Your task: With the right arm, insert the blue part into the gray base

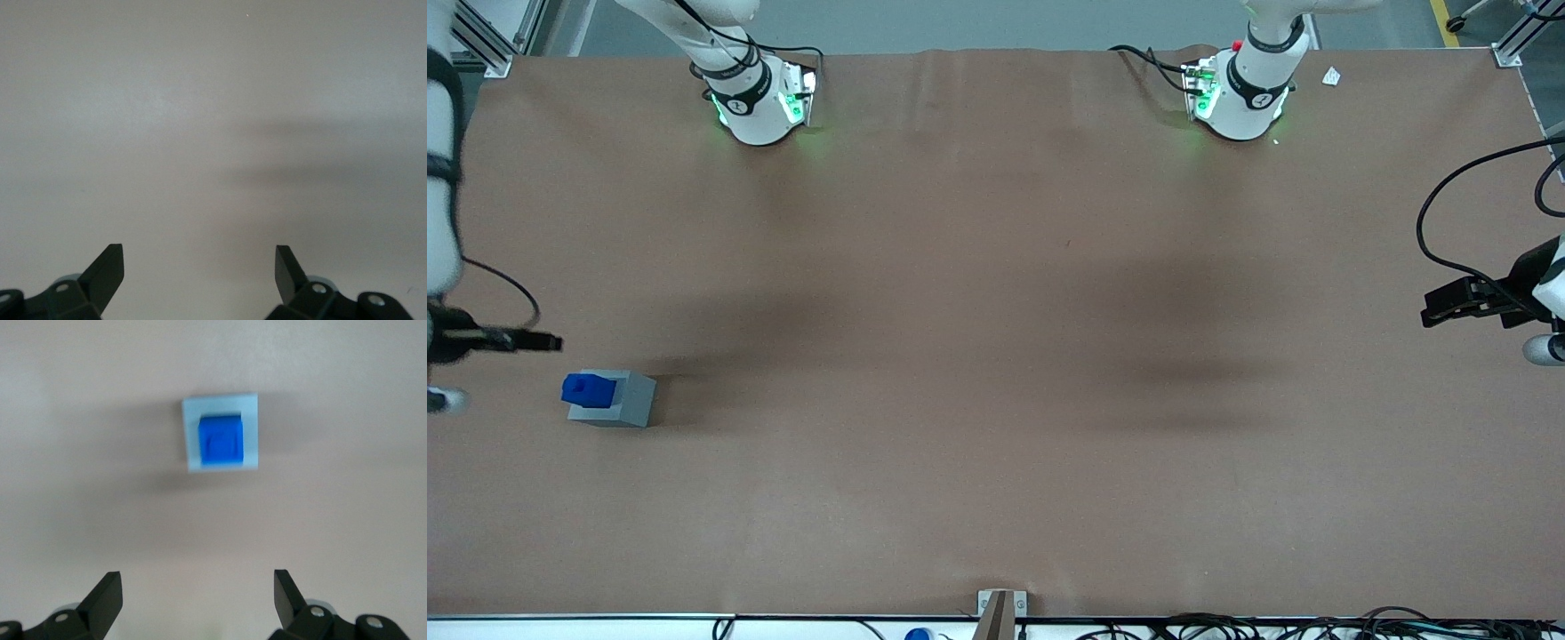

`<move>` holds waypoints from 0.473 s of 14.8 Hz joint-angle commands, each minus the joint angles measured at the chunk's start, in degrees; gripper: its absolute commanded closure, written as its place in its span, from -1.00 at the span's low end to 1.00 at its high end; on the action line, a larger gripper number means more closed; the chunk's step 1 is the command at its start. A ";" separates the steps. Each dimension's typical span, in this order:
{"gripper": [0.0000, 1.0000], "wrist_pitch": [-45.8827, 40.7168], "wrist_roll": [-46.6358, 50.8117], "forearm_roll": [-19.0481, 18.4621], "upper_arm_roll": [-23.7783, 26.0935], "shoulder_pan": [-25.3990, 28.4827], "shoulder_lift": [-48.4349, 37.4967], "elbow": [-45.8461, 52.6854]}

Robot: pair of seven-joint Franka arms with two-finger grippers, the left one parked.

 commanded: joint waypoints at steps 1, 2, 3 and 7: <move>-1.00 -5.81 1.89 0.59 0.45 0.63 -9.65 -3.67; -1.00 -7.48 3.55 0.59 0.45 1.42 -12.02 -4.02; -1.00 -8.89 5.48 0.68 0.45 2.47 -14.48 -4.37; -1.00 -10.67 10.42 0.77 0.36 7.13 -23.27 -8.13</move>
